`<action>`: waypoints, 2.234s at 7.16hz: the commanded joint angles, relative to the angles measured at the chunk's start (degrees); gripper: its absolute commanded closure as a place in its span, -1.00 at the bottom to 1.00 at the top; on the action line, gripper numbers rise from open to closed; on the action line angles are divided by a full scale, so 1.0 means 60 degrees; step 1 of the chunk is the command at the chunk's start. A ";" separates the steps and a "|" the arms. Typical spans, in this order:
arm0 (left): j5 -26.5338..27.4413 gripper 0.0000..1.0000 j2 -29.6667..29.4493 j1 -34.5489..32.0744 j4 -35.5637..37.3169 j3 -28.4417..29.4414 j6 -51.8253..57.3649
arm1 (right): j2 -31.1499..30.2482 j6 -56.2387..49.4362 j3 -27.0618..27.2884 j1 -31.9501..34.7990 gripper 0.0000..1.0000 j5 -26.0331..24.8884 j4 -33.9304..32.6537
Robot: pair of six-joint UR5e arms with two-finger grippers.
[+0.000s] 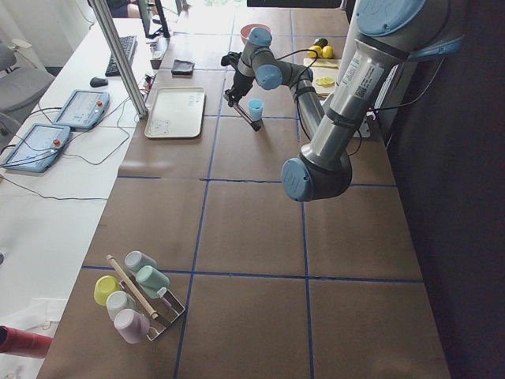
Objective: Mash ice and strawberries in cup
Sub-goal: 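Lift the steel rod out of the cup and move it back, then lower the steel rod onto the table near the dish rack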
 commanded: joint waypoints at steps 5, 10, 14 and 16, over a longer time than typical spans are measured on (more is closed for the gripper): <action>-0.2791 0.93 0.2580 -0.3588 0.0827 0.1974 -0.2226 | 0.0002 0.0000 0.0030 0.0000 -0.98 0.0000 0.0000; -0.2870 0.90 0.4005 -0.3814 -0.3655 0.4775 -0.2109 | 0.0017 0.0000 0.0030 0.0000 -0.98 0.0000 0.0000; -0.3646 0.86 0.4312 -0.3799 -0.3686 0.4881 -0.1347 | 0.0002 0.0000 0.0044 0.0000 -0.98 0.0000 0.0000; -0.3646 0.85 0.4532 -0.3785 -0.3817 0.4866 -0.1362 | -0.0012 0.0000 0.0073 0.0000 -0.98 0.0000 0.0000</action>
